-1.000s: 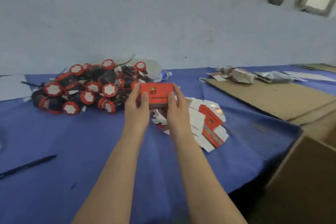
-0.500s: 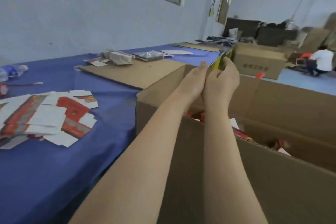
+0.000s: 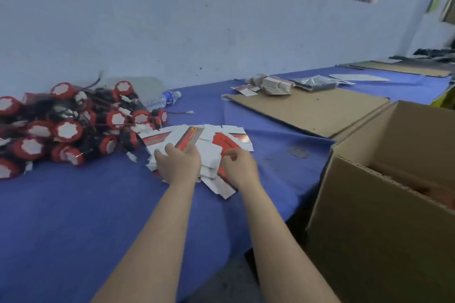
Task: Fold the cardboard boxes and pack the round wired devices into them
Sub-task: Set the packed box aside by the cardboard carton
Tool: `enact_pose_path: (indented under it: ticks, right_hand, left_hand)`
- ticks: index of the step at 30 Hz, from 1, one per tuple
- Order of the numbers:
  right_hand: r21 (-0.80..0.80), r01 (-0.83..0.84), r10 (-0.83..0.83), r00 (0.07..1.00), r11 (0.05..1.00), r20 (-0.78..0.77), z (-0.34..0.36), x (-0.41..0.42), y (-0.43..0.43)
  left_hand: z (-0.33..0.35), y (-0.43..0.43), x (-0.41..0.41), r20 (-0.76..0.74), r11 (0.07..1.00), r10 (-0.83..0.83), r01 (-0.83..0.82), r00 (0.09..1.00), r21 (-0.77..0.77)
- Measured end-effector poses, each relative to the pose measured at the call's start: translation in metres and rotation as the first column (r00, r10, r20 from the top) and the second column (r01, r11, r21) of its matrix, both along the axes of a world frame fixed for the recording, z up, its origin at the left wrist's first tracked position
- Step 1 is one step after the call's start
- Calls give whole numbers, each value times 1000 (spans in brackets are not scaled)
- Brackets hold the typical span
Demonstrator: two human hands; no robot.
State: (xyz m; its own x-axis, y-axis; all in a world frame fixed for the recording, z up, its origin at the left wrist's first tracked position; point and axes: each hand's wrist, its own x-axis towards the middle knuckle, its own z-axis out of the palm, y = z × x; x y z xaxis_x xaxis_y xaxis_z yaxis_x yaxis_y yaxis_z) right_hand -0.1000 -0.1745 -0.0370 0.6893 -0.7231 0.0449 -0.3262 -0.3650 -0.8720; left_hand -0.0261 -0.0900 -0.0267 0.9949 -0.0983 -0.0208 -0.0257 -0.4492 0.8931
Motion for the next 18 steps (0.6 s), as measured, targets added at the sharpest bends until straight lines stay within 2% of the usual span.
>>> enact_pose_path:
  ticks: [2, 4, 7, 10, 13, 15, 17, 18]
  right_hand:
    - [5, 32, -32, 998, 999, -47, -10, 20, 2]
    - [-10, 24, -25, 996, 1000, -83, -14, 35, 3]
    - [35, 39, -37, 998, 999, -47, -18, 51, -1]
    - [62, 99, -100, 995, 993, 13, -16, 62, 0]
    - [76, 187, -194, 977, 979, 90, -13, 67, -2]
    - [119, 136, -152, 979, 984, 138, -11, 67, -4]
    - [126, 86, -113, 969, 988, 219, -6, 65, -3]
    - [139, 79, -118, 948, 987, 297, -4, 64, -1]
  left_hand:
    - [-10, 8, 12, -3, 998, 14, -14, 1000, 67]
    - [-18, 10, 21, 63, 974, -16, 1, 998, 226]
    - [-27, 9, 32, 69, 901, -152, 109, 986, 419]
    - [-34, 4, 33, 59, 841, -245, 181, 968, 510]
    - [-35, 1, 30, 71, 844, -254, 185, 965, 503]
    - [-33, 1, 31, 61, 873, -242, 190, 968, 450]
    - [-27, 5, 33, 83, 937, -165, 130, 983, 325]
    - [-23, 8, 34, 117, 975, -83, 57, 990, 213]
